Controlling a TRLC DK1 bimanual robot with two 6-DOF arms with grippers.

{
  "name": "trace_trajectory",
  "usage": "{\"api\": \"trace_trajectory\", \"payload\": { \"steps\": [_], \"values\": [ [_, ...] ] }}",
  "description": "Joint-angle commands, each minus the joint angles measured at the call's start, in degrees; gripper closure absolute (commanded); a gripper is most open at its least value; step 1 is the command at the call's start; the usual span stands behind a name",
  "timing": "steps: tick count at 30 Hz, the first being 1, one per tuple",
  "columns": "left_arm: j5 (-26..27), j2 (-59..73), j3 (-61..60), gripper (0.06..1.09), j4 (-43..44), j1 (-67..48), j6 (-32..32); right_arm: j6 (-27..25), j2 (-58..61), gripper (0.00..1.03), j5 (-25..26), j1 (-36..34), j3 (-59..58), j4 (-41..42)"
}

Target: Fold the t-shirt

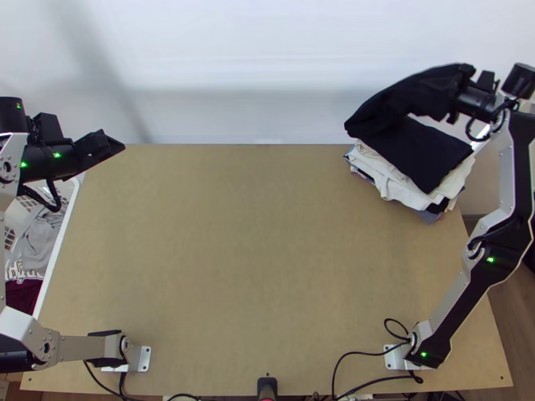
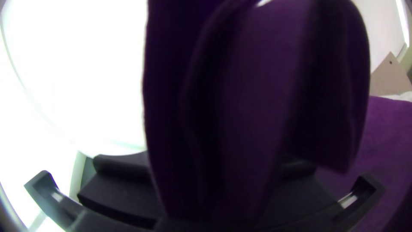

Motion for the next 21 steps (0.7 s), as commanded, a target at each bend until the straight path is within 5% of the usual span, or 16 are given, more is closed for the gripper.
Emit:
{"api": "trace_trajectory", "payload": {
  "steps": [1, 11, 19, 20, 21],
  "values": [
    [-0.05, -0.36, -0.72, 0.10, 0.85, -0.29, 0.25, -6.54, -3.24, 1.00, -0.49, -1.60, 0.55, -4.78],
    [0.30, 0.43, -0.80, 0.10, 1.72, -0.73, -0.10, -27.55, -6.32, 1.00, 6.63, -5.02, -3.94, -21.40],
    [0.57, 0.60, -1.24, 0.10, 2.34, -0.73, -0.10, -33.79, -7.63, 1.00, 11.20, -8.89, -7.36, -22.63],
    [0.57, 0.60, -1.24, 0.10, 2.52, -0.73, -0.19, -33.97, -7.72, 0.93, 11.20, -9.51, -7.54, -23.15],
    [0.65, 0.60, -1.24, 0.10, 2.52, -0.73, -0.19, -34.32, -7.90, 0.74, 11.20, -9.95, -7.72, -23.94]
  ]
}}
